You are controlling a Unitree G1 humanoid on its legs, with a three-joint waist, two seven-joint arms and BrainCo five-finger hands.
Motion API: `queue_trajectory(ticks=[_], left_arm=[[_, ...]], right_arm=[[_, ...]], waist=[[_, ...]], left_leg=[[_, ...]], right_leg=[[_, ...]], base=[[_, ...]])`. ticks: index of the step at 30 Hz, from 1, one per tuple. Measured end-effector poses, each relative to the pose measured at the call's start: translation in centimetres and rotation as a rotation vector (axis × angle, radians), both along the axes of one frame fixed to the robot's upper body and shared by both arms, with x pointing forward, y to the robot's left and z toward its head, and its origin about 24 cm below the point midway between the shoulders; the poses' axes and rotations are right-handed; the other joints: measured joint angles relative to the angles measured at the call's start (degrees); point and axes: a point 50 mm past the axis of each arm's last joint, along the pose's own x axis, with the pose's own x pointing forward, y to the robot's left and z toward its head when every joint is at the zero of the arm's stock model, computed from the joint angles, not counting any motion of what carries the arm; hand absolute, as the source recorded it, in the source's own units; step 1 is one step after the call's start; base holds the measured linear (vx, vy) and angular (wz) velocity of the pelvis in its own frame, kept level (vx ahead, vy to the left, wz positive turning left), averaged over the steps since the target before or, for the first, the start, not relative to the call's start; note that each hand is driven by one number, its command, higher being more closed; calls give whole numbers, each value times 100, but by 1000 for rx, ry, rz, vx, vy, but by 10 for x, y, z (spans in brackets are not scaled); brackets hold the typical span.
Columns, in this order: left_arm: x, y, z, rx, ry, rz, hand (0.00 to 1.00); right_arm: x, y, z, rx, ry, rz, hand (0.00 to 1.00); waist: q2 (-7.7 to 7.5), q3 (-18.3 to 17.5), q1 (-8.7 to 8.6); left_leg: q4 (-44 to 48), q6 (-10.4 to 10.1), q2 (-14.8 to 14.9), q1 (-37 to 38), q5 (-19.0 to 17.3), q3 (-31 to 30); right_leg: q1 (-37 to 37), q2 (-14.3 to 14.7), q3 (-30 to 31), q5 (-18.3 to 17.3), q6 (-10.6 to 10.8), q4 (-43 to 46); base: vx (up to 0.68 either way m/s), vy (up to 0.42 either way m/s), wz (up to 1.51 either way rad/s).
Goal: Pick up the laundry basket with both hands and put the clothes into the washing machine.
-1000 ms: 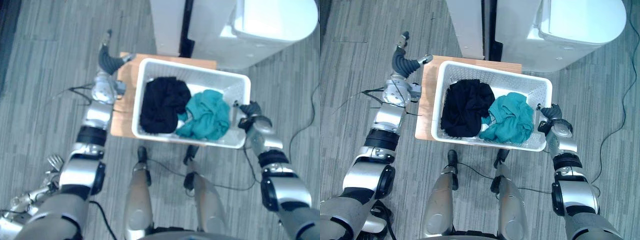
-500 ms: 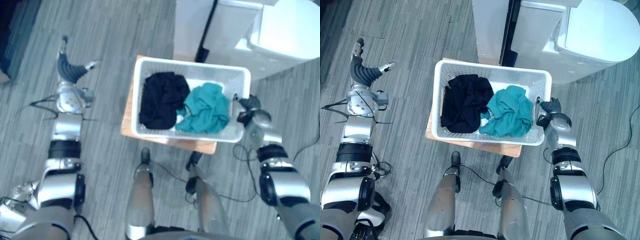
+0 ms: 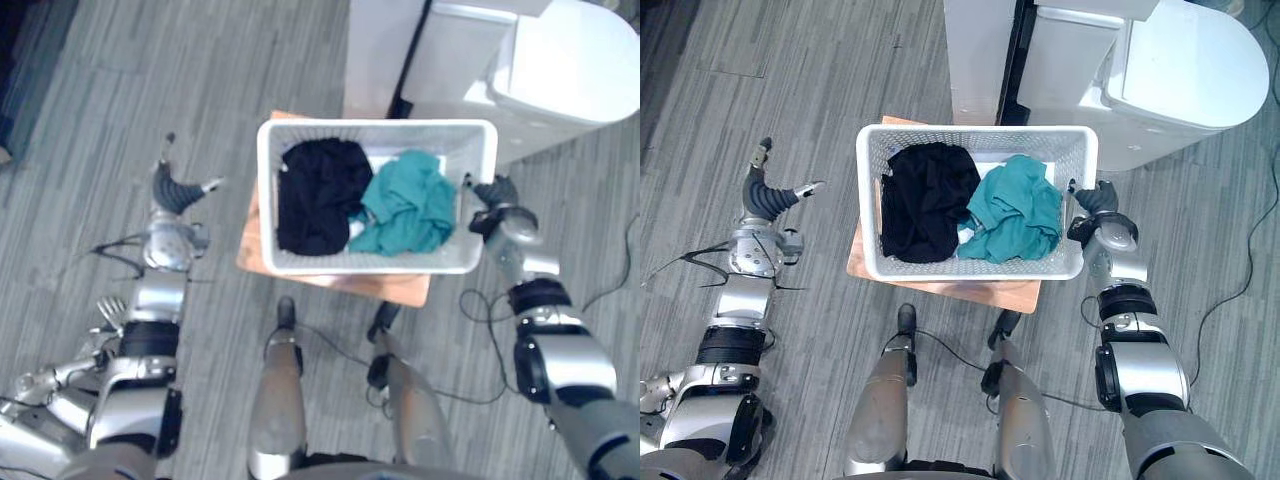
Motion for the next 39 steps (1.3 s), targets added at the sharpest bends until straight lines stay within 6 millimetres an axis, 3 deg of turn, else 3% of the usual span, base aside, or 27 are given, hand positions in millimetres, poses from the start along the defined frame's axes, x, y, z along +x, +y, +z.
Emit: queue_trajectory(ticks=[8, 17, 35, 36, 39], left_arm=[[3, -17, -11, -35, 32, -33, 0], [4, -27, -19, -15, 75, -59, 0], [0, -43, -48, -48, 169, -105, 0], [1, -44, -49, -51, 173, -108, 100], [8, -51, -48, -45, 187, -121, 100]], right_arm=[[2, 15, 18, -80, -51, 59, 100], [3, 26, 13, -72, -37, 81, 100], [4, 30, 25, -109, -82, 70, 100], [4, 30, 25, -110, -82, 69, 100], [4, 28, 26, -111, -82, 50, 100]], waist=[[-45, -2, -17], [-184, 42, -47], [-155, 58, -148], [-152, 60, -148], [-121, 78, -145]], left_leg=[[4, 5, 3, -66, -4, 41], [8, 25, -1, -112, -17, 149], [-1, 63, -59, -266, -43, 258], [-1, 67, -61, -265, -45, 263], [0, 69, -62, -266, -48, 269]], right_leg=[[-102, 1, 39, 5, 5, 7], [-235, -13, 155, 2, 14, 51], [-465, -116, 261, 1, 69, 62], [-467, -117, 266, 2, 71, 59], [-470, -123, 275, 2, 75, 53]], base=[[9, 4, -3], [29, 8, -5], [23, 4, -1], [0, 0, 0], [0, 0, 0]])
